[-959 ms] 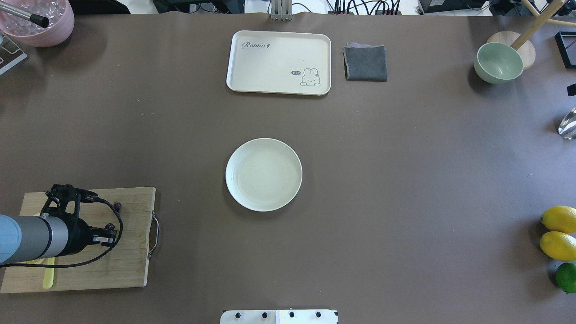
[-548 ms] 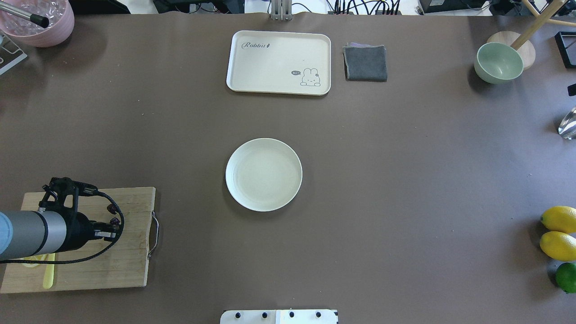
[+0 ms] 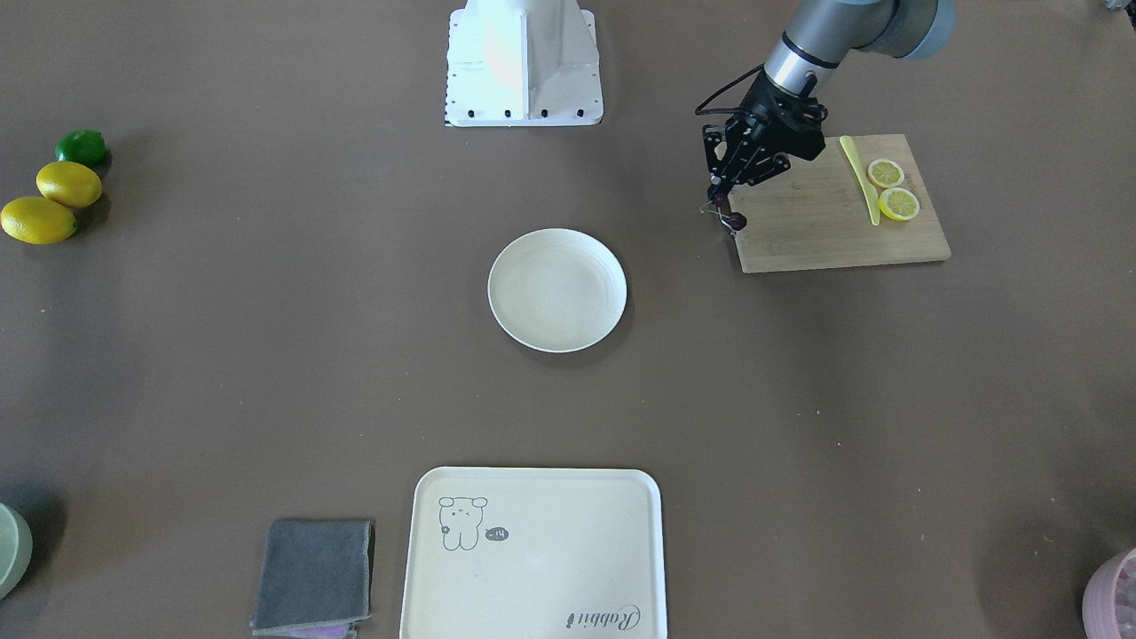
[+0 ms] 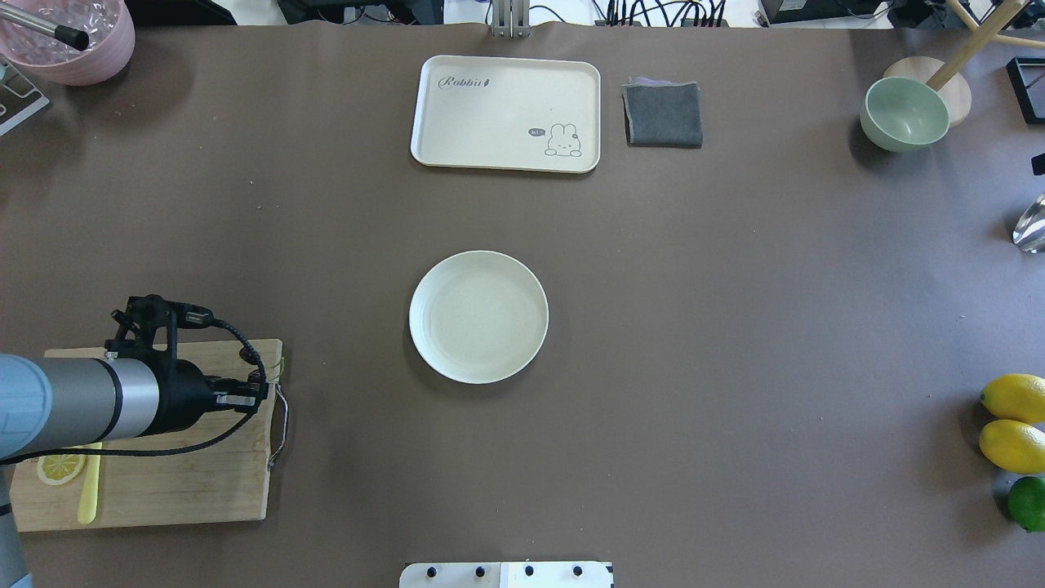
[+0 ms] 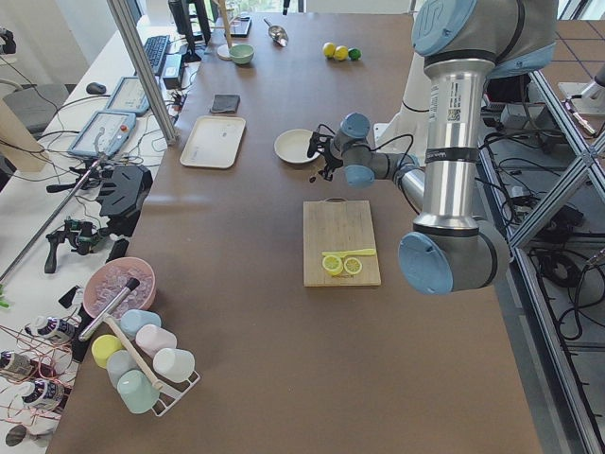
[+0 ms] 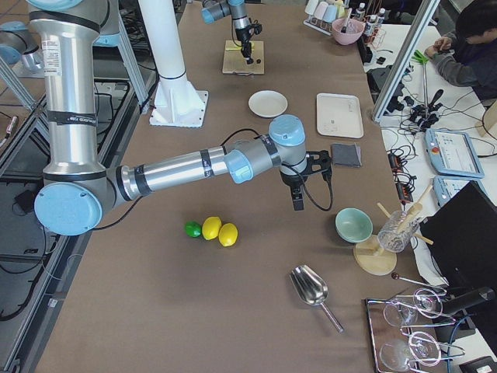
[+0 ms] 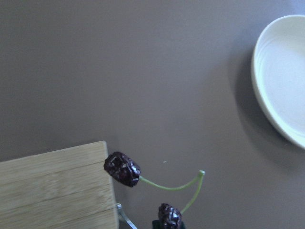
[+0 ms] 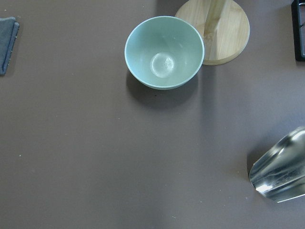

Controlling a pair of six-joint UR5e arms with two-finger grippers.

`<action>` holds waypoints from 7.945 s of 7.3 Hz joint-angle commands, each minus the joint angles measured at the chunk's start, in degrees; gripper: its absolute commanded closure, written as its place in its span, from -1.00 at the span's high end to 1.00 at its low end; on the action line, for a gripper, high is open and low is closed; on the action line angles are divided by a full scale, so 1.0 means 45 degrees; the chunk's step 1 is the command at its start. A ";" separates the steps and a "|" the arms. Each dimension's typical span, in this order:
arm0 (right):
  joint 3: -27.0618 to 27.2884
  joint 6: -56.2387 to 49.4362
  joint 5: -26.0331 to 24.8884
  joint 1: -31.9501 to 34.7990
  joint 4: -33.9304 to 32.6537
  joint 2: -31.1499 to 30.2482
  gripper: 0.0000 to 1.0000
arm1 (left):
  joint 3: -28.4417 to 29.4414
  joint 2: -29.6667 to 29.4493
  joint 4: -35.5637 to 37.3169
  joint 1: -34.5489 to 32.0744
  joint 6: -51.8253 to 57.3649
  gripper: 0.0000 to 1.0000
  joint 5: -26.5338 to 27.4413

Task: Place red cherry on plate

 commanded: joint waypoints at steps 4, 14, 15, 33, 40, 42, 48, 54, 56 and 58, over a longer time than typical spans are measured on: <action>0.0002 -0.0015 -0.0048 0.0190 0.0030 -0.0491 1.00 | 0.2885 -0.5451 0.2396 -0.0037 -0.1510 0.62 0.0376; -0.0800 -0.1922 -0.0128 0.1104 -0.0106 -0.2014 1.00 | 0.0091 -0.5491 1.3552 -0.8824 0.8493 0.97 -0.5134; -0.0857 -0.2644 -0.0127 0.1205 -0.0146 -0.2054 1.00 | 0.0577 -0.4756 1.4534 -1.0895 1.2763 0.97 -0.6000; -0.0292 -0.7183 -0.0127 0.2163 -0.5107 -0.1566 1.00 | 0.3826 0.2497 0.9099 -1.5370 1.7083 0.97 -0.9231; -0.0292 -0.7144 -0.0146 0.2162 -0.5107 -0.1429 1.00 | 0.3922 0.2537 0.8274 -1.5389 1.7084 0.97 -0.9114; -0.0292 -0.7144 -0.0127 0.2143 -0.5107 -0.1429 1.00 | 0.3941 0.2517 0.8216 -1.5389 1.7084 0.97 -0.9095; -0.0292 -0.7144 -0.0127 0.2143 -0.5107 -0.1429 1.00 | 0.3961 0.2537 0.8235 -1.5409 1.7045 0.97 -0.9114; -0.0292 -0.7144 -0.0127 0.2163 -0.5107 -0.1468 1.00 | 0.3902 0.2556 0.8235 -1.5428 1.7064 0.97 -0.9114; -0.0292 -0.7144 -0.0107 0.2143 -0.5107 -0.1449 1.00 | 0.3902 0.2556 0.8216 -1.5428 1.7064 0.97 -0.9114; -0.0272 -0.7144 -0.0107 0.2163 -0.5088 -0.1449 1.00 | 0.3902 0.2537 0.8235 -1.5409 1.7064 0.97 -0.9114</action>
